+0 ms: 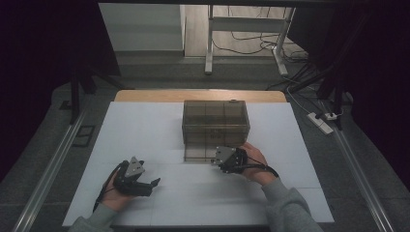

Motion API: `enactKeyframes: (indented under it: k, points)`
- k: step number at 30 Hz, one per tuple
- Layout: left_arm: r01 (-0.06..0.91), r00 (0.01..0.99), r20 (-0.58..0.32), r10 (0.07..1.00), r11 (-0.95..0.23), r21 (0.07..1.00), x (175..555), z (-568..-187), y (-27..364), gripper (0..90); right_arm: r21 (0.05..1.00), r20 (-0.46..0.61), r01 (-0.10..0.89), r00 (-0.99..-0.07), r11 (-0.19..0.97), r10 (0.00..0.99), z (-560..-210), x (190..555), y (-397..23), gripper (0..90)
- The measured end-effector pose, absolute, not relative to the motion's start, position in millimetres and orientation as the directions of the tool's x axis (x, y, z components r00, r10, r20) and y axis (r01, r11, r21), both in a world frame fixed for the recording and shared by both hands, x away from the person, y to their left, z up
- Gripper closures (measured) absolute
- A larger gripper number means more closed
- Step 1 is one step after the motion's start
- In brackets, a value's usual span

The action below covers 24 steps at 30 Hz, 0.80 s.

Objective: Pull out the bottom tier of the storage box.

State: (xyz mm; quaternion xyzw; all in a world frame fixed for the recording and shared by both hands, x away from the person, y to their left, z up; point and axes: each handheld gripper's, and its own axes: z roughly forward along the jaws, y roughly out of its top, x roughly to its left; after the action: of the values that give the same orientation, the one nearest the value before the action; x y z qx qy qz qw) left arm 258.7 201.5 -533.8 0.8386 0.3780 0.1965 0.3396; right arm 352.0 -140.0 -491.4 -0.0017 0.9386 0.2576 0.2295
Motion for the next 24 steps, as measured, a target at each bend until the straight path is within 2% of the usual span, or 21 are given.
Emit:
enactKeyframes:
  k: [7,14,24]
  points:
    - [0.501,0.635,0.072,0.769,-0.482,0.719,258.5,-533.5,201.9,12.5,0.596,-0.34,-0.017,-0.911,0.803,0.232,-488.0,355.7,-151.3,47.4]
    - [0.502,0.633,0.067,0.771,-0.475,0.722,258.0,-532.5,203.3,12.5,0.706,-0.226,0.07,-0.921,0.705,0.318,-483.1,358.8,-168.9,43.8]
    - [0.504,0.633,0.066,0.772,-0.475,0.721,258.3,-532.6,203.8,12.5,0.757,-0.173,0.134,-0.903,0.639,0.394,-478.3,357.6,-191.6,40.8]
